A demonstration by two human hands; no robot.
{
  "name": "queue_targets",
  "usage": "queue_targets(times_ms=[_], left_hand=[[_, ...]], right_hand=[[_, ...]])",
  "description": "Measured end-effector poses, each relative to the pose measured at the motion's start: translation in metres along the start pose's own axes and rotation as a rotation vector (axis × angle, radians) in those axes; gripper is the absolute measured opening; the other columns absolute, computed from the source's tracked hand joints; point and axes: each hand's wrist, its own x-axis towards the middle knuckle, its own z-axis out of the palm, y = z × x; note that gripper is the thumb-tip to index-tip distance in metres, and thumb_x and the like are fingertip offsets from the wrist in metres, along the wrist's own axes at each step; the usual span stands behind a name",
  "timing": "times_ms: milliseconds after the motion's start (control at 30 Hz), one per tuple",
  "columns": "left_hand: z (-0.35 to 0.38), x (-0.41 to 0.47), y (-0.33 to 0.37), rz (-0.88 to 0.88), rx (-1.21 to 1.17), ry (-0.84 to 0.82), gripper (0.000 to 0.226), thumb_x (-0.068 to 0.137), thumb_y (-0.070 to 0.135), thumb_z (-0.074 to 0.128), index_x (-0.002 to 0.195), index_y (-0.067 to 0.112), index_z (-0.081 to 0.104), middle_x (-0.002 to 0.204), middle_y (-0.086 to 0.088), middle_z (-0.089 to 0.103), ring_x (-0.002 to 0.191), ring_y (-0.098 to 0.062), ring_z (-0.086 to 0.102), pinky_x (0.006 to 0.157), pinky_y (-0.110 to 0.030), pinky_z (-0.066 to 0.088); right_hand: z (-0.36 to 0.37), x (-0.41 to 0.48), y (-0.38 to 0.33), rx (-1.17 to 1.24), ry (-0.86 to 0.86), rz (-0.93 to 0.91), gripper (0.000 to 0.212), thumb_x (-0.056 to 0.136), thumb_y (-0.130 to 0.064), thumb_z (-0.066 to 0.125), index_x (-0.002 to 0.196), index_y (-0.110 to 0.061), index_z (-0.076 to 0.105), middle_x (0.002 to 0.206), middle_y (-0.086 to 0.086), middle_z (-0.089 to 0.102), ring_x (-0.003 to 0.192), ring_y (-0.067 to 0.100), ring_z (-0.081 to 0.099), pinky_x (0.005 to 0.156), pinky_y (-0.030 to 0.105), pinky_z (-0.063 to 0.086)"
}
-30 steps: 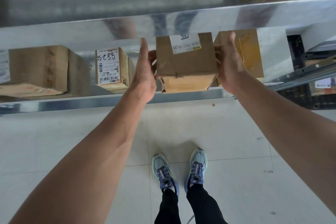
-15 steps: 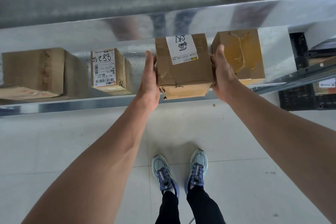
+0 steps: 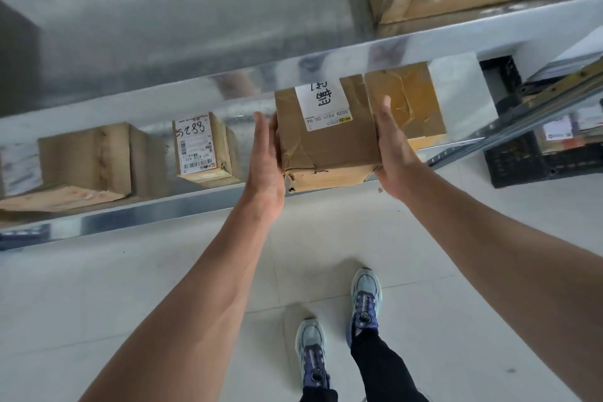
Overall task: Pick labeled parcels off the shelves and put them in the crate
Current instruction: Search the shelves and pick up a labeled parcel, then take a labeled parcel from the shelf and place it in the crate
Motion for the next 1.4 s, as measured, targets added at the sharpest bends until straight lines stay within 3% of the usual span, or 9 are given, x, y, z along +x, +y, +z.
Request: queue_targets(times_ms=[67,133,300,500,600,767,1000,1167,1400], left_hand=[[0.003,-0.015,0.006,-0.005,0.030,-0.017,0.066,0.107,0.059,0.019,0.142,0.019,0.058,0.130,0.000,0.071,0.120,-0.013,0.066,0.092,-0.028,0.052],[0.004,-0.032,0.010,-0.007,0.050,-0.054,0.065,0.106,0.061,0.020,0.143,0.023,0.058,0.130,0.003,0.071,0.122,-0.012,0.065,0.099,-0.033,0.049],[0.011,-0.089,0.021,-0.033,0.084,-0.177,0.062,0.106,0.060,0.018,0.141,0.028,0.057,0.125,0.008,0.073,0.115,-0.007,0.068,0.080,-0.018,0.055],[0.045,-0.157,0.024,-0.047,0.129,-0.281,0.059,0.108,0.058,0.014,0.143,0.031,0.052,0.132,0.010,0.069,0.122,-0.006,0.064,0.090,-0.023,0.053],[0.070,-0.193,0.026,-0.058,0.129,-0.377,0.056,0.109,0.054,0.012,0.143,0.030,0.050,0.133,0.010,0.069,0.121,-0.006,0.064,0.084,-0.016,0.054],[0.115,-0.234,0.015,-0.062,0.161,-0.463,0.058,0.109,0.052,0.012,0.149,0.029,0.046,0.128,0.019,0.069,0.118,0.003,0.063,0.081,-0.011,0.053],[0.215,-0.283,-0.016,-0.062,0.222,-0.504,0.062,0.108,0.055,0.015,0.152,0.025,0.046,0.140,0.005,0.064,0.129,-0.011,0.060,0.098,-0.028,0.054],[0.296,-0.311,-0.044,-0.068,0.243,-0.507,0.061,0.106,0.063,0.018,0.149,0.034,0.050,0.141,0.006,0.063,0.136,-0.016,0.055,0.118,-0.052,0.036],[0.413,-0.321,-0.075,-0.085,0.234,-0.560,0.066,0.102,0.069,0.023,0.151,0.032,0.046,0.145,0.004,0.061,0.138,-0.018,0.053,0.120,-0.054,0.032]], right_hand=[[-0.009,-0.009,0.005,0.019,0.032,-0.018,0.106,0.052,-0.110,0.039,0.146,-0.060,0.041,0.162,-0.014,0.039,0.153,0.018,0.029,0.123,0.067,0.009],[-0.014,-0.026,0.010,0.032,0.057,-0.049,0.105,0.053,-0.110,0.038,0.146,-0.062,0.038,0.165,-0.015,0.033,0.155,0.017,0.024,0.122,0.068,0.005],[-0.008,-0.110,0.008,0.032,0.121,-0.099,0.098,0.069,-0.102,0.037,0.146,-0.045,0.051,0.147,-0.009,0.060,0.142,0.019,0.049,0.123,0.055,0.027],[-0.032,-0.203,0.009,0.067,0.178,-0.152,0.079,0.094,-0.083,0.021,0.137,-0.033,0.064,0.130,-0.004,0.072,0.126,0.020,0.064,0.114,0.048,0.043],[-0.052,-0.246,0.009,0.086,0.178,-0.185,0.080,0.092,-0.085,0.025,0.135,-0.033,0.066,0.133,0.000,0.071,0.126,0.026,0.064,0.115,0.055,0.041],[-0.100,-0.301,0.010,0.087,0.243,-0.177,0.078,0.097,-0.078,0.017,0.138,-0.031,0.063,0.131,-0.003,0.071,0.125,0.020,0.064,0.115,0.050,0.042],[-0.198,-0.364,0.006,0.139,0.316,-0.190,0.076,0.100,-0.074,0.015,0.136,-0.030,0.065,0.126,-0.004,0.074,0.121,0.019,0.066,0.112,0.046,0.045],[-0.282,-0.397,-0.001,0.169,0.330,-0.177,0.080,0.097,-0.077,0.018,0.134,-0.027,0.068,0.128,-0.001,0.073,0.124,0.021,0.065,0.117,0.049,0.040],[-0.396,-0.419,-0.027,0.204,0.390,-0.205,0.083,0.088,-0.089,0.028,0.135,-0.032,0.066,0.132,-0.001,0.071,0.130,0.024,0.061,0.121,0.054,0.033]])
